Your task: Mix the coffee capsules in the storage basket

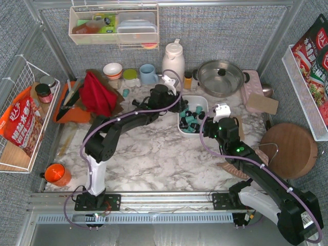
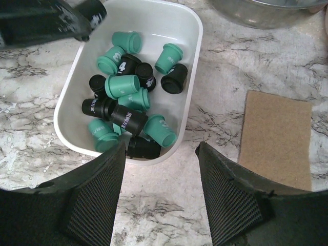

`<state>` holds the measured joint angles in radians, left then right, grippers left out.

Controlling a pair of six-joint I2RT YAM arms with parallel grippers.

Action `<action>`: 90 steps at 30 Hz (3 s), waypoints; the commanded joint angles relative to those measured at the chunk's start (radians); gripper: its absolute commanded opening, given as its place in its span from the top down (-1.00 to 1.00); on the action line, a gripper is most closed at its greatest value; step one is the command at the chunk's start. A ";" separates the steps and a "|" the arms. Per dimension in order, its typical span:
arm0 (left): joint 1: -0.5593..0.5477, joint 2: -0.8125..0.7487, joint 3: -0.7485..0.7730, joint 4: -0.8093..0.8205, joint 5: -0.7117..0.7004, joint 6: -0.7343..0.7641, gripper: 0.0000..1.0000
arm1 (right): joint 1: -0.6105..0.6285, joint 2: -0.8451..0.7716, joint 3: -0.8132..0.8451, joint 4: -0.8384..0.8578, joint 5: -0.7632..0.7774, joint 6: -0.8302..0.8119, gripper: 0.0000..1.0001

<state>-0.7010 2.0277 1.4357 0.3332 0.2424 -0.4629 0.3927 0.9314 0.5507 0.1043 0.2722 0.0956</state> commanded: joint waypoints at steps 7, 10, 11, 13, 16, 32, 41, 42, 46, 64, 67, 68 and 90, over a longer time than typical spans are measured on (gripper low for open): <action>-0.015 0.016 0.026 -0.086 -0.094 0.030 -0.39 | 0.001 0.001 0.001 0.018 0.006 0.004 -0.26; -0.015 -0.031 -0.014 -0.056 -0.135 0.048 -0.44 | 0.001 0.002 0.001 0.018 0.005 0.004 -0.26; -0.015 -0.058 -0.037 -0.045 -0.157 0.057 -0.45 | 0.001 0.003 0.001 0.020 0.004 0.004 -0.26; -0.015 -0.101 -0.079 -0.015 -0.215 0.078 -0.45 | 0.000 0.003 0.001 0.019 0.005 0.005 -0.26; -0.013 -0.148 -0.132 0.000 -0.368 0.114 -0.45 | 0.000 0.002 0.000 0.019 0.004 0.006 -0.26; 0.214 -0.088 -0.079 -0.249 -0.420 0.287 -0.55 | 0.000 0.005 0.002 0.019 -0.001 0.004 -0.26; 0.258 0.041 0.018 -0.297 -0.417 0.363 -0.54 | -0.001 0.016 0.003 0.019 0.001 0.000 -0.26; 0.263 0.049 0.023 -0.297 -0.413 0.368 -0.54 | 0.000 0.017 0.003 0.020 0.000 0.000 -0.27; 0.272 0.072 0.042 -0.305 -0.372 0.387 -0.54 | 0.000 0.022 0.002 0.020 -0.001 0.000 -0.27; 0.271 0.131 0.046 -0.309 -0.286 0.354 -0.45 | -0.001 0.025 0.004 0.021 -0.005 -0.002 -0.27; 0.271 0.139 0.046 -0.316 -0.303 0.357 -0.44 | -0.001 0.026 0.004 0.020 -0.007 -0.001 -0.27; 0.271 0.143 0.049 -0.321 -0.314 0.357 -0.43 | 0.000 0.025 0.004 0.021 -0.007 -0.002 -0.27; 0.212 0.042 0.003 -0.240 -0.348 0.318 -0.05 | 0.000 0.029 0.002 0.024 -0.010 -0.002 -0.27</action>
<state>-0.4599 2.1311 1.4467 0.0273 -0.1570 -0.1272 0.3920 0.9573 0.5507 0.1043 0.2611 0.0937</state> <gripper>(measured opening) 0.536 0.636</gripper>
